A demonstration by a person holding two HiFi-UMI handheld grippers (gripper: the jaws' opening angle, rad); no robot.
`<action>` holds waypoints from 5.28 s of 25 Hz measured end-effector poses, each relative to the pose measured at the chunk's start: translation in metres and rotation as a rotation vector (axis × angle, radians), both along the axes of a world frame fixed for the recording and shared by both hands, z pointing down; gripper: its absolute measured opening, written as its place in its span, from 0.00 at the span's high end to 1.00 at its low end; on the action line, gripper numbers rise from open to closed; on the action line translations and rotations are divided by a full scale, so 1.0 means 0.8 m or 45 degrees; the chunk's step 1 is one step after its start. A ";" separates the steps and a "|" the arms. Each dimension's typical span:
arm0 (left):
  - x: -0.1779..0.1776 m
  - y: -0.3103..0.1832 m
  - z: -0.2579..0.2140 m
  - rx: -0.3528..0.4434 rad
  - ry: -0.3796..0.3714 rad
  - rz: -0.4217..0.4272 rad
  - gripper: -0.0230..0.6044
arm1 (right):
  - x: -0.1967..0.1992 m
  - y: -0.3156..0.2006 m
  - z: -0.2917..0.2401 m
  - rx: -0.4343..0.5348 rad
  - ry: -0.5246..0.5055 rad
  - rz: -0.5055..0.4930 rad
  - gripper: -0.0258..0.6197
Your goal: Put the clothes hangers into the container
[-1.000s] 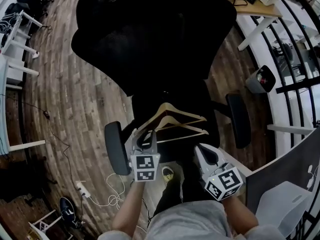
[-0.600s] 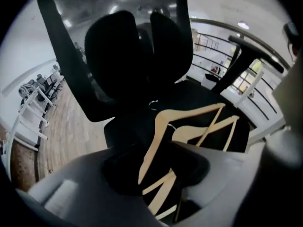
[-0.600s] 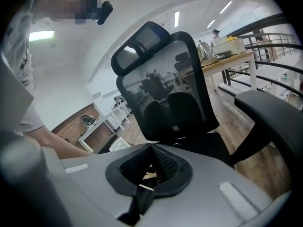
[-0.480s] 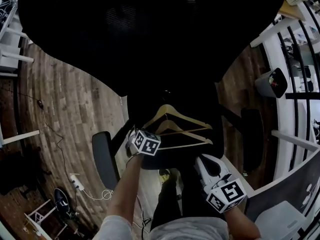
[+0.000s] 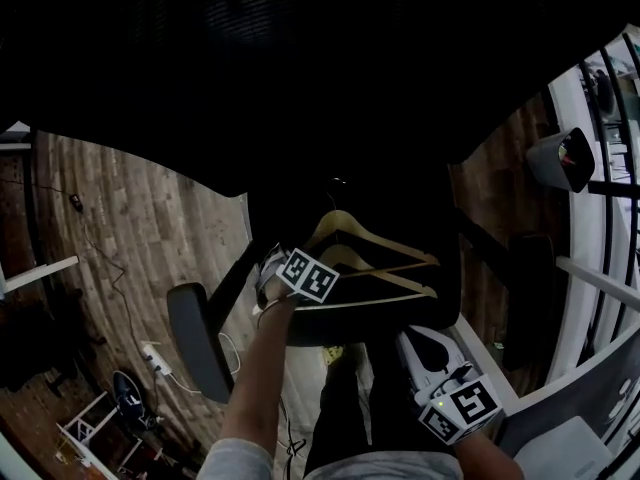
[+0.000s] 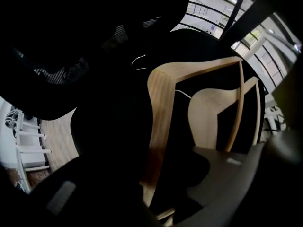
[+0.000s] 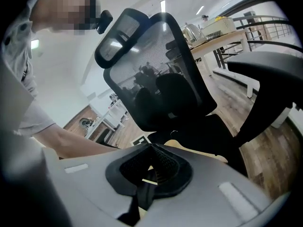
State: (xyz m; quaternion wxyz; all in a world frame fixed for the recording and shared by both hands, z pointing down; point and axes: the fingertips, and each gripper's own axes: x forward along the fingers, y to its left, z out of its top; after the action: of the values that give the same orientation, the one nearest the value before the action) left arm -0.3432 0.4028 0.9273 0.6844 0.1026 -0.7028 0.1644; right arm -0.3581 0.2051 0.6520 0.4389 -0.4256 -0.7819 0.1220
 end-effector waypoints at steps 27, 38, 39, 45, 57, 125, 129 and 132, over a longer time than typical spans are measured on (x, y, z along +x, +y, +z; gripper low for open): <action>0.060 -0.045 -0.238 0.099 -0.649 -0.233 0.86 | 0.083 -0.027 -0.138 -0.072 -0.294 0.073 0.96; 0.106 -0.069 -0.364 0.164 -0.849 -0.205 0.87 | 0.161 -0.073 -0.232 -0.062 -0.489 0.209 0.96; 0.111 -0.072 -0.376 0.170 -0.868 -0.194 0.87 | 0.170 -0.077 -0.241 -0.060 -0.508 0.217 0.96; 0.150 -0.088 -0.450 0.223 -0.995 -0.157 0.87 | 0.219 -0.106 -0.297 -0.085 -0.606 0.313 0.96; 0.215 -0.130 -0.585 0.368 -1.238 -0.090 0.87 | 0.319 -0.167 -0.373 -0.076 -0.783 0.438 0.96; 0.367 -1.119 -0.660 0.210 -0.770 2.190 0.54 | 0.562 -0.734 -0.416 -0.013 -0.877 1.357 0.96; 0.378 -1.098 -0.729 0.520 -0.936 2.021 0.53 | 0.582 -0.712 -0.423 0.064 -0.891 1.408 0.96; 0.384 -1.054 -0.782 0.813 -1.044 1.821 0.56 | 0.598 -0.700 -0.431 0.152 -0.916 1.444 0.96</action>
State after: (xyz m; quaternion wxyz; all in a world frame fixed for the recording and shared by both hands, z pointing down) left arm -0.0362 -0.4406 0.3018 0.0505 0.6369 -0.6728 0.3729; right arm 0.1202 -0.3548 0.3075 0.0417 0.0617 -0.9872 0.1409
